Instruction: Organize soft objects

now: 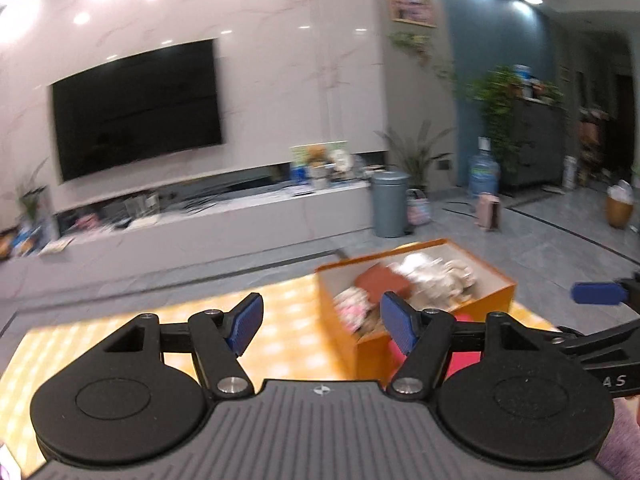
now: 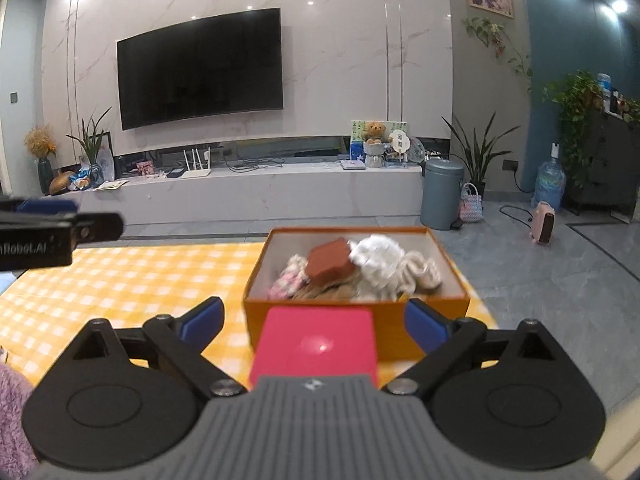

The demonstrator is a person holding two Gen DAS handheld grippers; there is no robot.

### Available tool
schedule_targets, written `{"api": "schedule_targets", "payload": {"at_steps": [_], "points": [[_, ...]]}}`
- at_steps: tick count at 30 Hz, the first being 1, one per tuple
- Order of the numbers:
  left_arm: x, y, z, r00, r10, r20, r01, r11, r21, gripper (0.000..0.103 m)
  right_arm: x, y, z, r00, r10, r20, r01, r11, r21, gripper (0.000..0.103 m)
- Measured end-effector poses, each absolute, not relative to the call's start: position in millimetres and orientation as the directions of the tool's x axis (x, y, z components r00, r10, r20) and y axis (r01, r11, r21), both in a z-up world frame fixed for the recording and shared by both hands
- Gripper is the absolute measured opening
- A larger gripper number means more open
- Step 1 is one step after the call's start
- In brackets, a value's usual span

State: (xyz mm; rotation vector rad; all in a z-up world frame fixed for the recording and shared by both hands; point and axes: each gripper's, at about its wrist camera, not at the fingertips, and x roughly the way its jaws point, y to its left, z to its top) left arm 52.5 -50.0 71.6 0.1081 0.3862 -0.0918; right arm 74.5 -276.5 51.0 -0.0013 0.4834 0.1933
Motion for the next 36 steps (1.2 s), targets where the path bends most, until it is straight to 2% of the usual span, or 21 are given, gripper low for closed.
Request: {"api": "schedule_targets", "payload": {"at_steps": [4, 8, 12, 16, 19, 24, 36], "points": [[31, -30, 38, 0.923, 0.014, -0.385, 0.017, 0.997, 0.077, 0.078, 55, -258, 23, 0.861, 0.153, -0.485, -0.167, 0.986, 0.015, 0.095], [22, -15, -1, 0.882, 0.058, -0.469, -0.058, 0.998, 0.015, 0.077, 51, -247, -4, 0.823, 0.145, -0.55, -0.169, 0.986, 0.006, 0.095], [28, -6, -23, 0.835, 0.089, -0.542, -0.093, 0.995, 0.021, 0.077, 42, -239, -29, 0.838, 0.128, -0.531, -0.169, 0.985, -0.031, 0.095], [29, -2, -33, 0.815, 0.111, -0.569, -0.126, 0.992, 0.014, 0.078, 40, -239, -47, 0.849, 0.121, -0.514, -0.176, 0.982, -0.06, 0.095], [18, 3, -41, 0.807, 0.11, -0.581, -0.126, 0.992, 0.013, 0.078, 45, -247, -52, 0.844, 0.137, -0.518, -0.169, 0.985, -0.015, 0.095], [9, 5, -61, 0.777, 0.094, -0.622, -0.106, 0.994, 0.018, 0.078, 52, -247, -59, 0.818, 0.133, -0.559, -0.159, 0.987, 0.003, 0.095], [9, 4, -64, 0.764, 0.096, -0.639, -0.099, 0.995, 0.031, 0.081, 53, -244, -63, 0.807, 0.13, -0.576, -0.166, 0.986, -0.01, 0.095]]}}
